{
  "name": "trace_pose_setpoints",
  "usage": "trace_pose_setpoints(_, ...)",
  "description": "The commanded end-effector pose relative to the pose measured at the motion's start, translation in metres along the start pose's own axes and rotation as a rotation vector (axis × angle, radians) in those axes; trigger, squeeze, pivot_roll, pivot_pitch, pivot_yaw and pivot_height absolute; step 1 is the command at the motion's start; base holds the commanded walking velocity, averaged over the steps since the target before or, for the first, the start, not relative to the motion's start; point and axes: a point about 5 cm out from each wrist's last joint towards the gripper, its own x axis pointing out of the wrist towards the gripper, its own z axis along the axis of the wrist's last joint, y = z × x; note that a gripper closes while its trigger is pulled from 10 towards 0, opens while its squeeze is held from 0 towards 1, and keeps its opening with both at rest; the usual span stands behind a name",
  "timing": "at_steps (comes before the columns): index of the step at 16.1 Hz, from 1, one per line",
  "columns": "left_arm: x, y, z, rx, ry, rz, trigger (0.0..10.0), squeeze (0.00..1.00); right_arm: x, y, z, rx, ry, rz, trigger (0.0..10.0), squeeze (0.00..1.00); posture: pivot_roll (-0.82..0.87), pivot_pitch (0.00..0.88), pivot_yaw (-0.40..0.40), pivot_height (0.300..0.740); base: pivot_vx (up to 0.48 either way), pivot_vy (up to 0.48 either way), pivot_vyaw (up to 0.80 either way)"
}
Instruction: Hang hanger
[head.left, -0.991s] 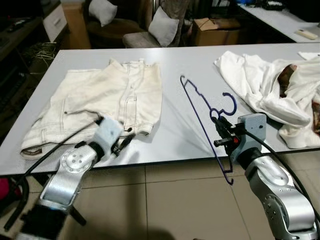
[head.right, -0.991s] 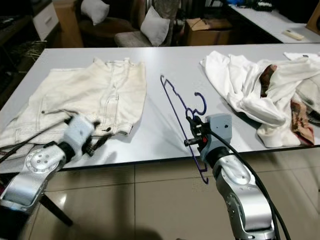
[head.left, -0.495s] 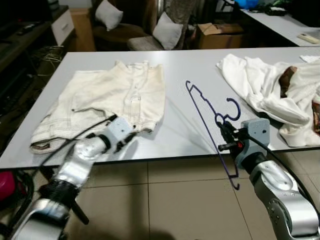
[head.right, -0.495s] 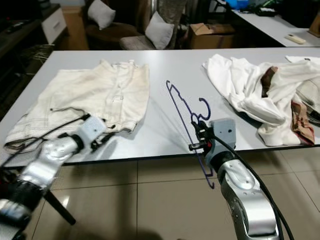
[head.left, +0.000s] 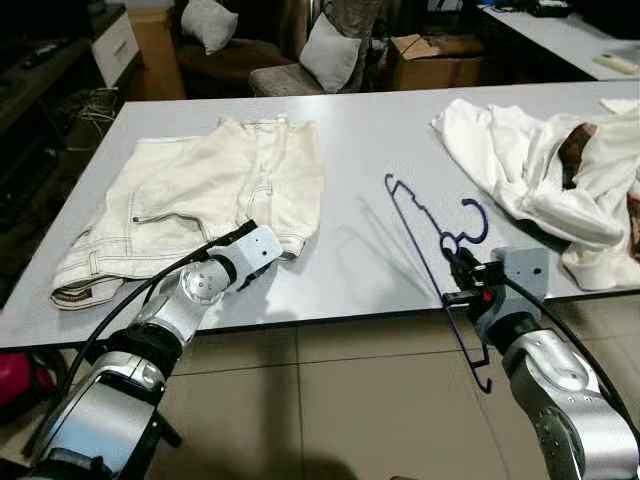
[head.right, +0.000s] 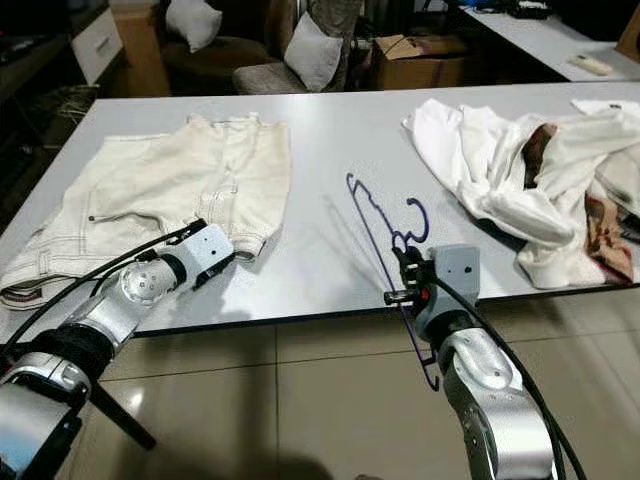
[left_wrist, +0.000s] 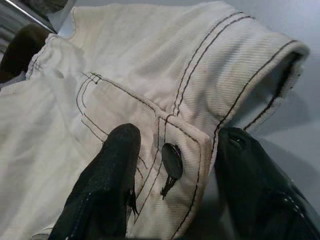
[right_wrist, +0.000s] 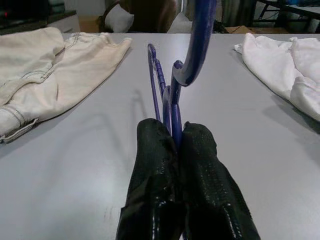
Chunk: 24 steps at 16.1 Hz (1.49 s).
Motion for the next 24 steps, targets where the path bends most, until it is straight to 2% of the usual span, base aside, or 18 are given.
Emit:
trace_pose_setpoints(1,-0.003,0.006,-0.005,0.015,0.012,0.01,10.0,0.0,-0.004,-0.006,-0.002,0.001,0.007,-0.043,10.0,0.0,-0.18,0.0,0.088,0.74,0.0,0.0,0.0)
trace_pose_setpoints(5,-0.008,0.019,-0.01,0.055,0.005,0.054,9.7,0.0,-0.006,-0.007,-0.003,0.007,0.005,-0.053,10.0,0.0,-0.18,0.0,0.087,0.74,0.0,0.0,0.0)
trace_pose_setpoints(6,-0.009,0.024,-0.011,0.087,0.01,0.071,0.0,0.0,-0.006,-0.007,-0.003,0.007,0.005,-0.056,10.0,0.0,-0.17,0.0,0.088,0.74,0.0,0.0,0.0)
trace_pose_setpoints(7,-0.009,0.025,-0.012,0.102,0.014,0.073,0.0,0.0,-0.006,-0.007,-0.003,0.007,0.005,-0.057,10.0,0.0,-0.17,0.0,0.088,0.74,0.0,0.0,0.0)
trace_pose_setpoints(8,-0.01,0.023,-0.014,0.149,0.028,0.04,3.1,0.0,-0.005,-0.006,-0.003,0.005,0.002,-0.057,10.0,0.0,-0.17,0.0,0.093,0.74,0.0,0.0,0.0)
trace_pose_setpoints(9,-0.011,0.021,-0.016,0.166,0.033,0.022,3.1,0.0,-0.005,-0.006,-0.003,0.004,0.001,-0.057,10.0,0.0,-0.17,0.0,0.093,0.74,0.0,0.0,0.0)
trace_pose_setpoints(10,-0.011,0.02,-0.019,0.167,0.051,0.033,9.3,0.0,-0.004,-0.006,-0.002,0.005,-0.002,-0.058,10.0,0.0,-0.17,0.0,0.091,0.74,0.0,0.0,0.0)
trace_pose_setpoints(11,-0.011,0.023,-0.02,0.16,0.059,0.08,8.8,0.0,-0.004,-0.006,-0.002,0.005,-0.003,-0.058,10.0,0.0,-0.17,0.0,0.086,0.74,0.0,0.0,0.0)
trace_pose_setpoints(12,-0.011,0.025,-0.02,0.159,0.059,0.099,8.8,0.0,-0.004,-0.006,-0.002,0.005,-0.003,-0.057,10.0,0.0,-0.17,0.0,0.086,0.74,0.0,0.0,0.0)
trace_pose_setpoints(13,-0.01,0.027,-0.018,0.149,0.056,0.118,5.5,0.0,-0.004,-0.006,-0.002,0.005,-0.003,-0.056,10.0,0.0,-0.17,0.0,0.083,0.74,0.0,0.0,0.0)
trace_pose_setpoints(14,-0.009,0.028,-0.017,0.142,0.052,0.125,3.3,0.0,-0.003,-0.005,-0.002,0.005,-0.004,-0.053,10.0,0.0,-0.17,0.0,0.083,0.74,0.0,0.0,0.0)
trace_pose_setpoints(15,-0.009,0.027,-0.017,0.142,0.056,0.118,3.0,0.0,-0.003,-0.005,-0.002,0.005,-0.004,-0.052,10.0,0.0,-0.17,0.0,0.083,0.74,0.0,0.0,0.0)
trace_pose_setpoints(16,-0.007,0.024,-0.018,0.142,0.066,0.104,1.8,0.0,-0.003,-0.004,-0.002,0.005,-0.005,-0.05,10.0,0.0,-0.17,0.0,0.086,0.74,0.0,0.0,0.0)
trace_pose_setpoints(18,-0.007,0.023,-0.018,0.129,0.075,0.105,0.0,0.0,-0.003,-0.004,-0.002,0.005,-0.005,-0.05,10.0,0.0,-0.17,0.0,0.089,0.74,0.0,0.0,0.0)
trace_pose_setpoints(20,-0.006,0.024,-0.018,0.096,0.083,0.111,0.0,0.0,-0.003,-0.002,-0.002,0.007,-0.009,-0.034,10.0,0.0,-0.17,0.0,0.094,0.74,0.0,0.0,0.0)
trace_pose_setpoints(23,-0.003,0.025,-0.013,-0.006,0.062,0.116,0.0,0.0,-0.005,0.007,0.001,0.0,-0.02,0.082,10.0,0.0,-0.17,0.0,0.094,0.74,0.0,0.0,0.0)
trace_pose_setpoints(24,-0.002,0.027,-0.01,-0.09,0.05,0.116,0.0,0.0,-0.01,0.014,0.006,-0.008,-0.033,0.203,10.0,0.0,-0.17,0.0,0.094,0.74,0.0,0.0,0.0)
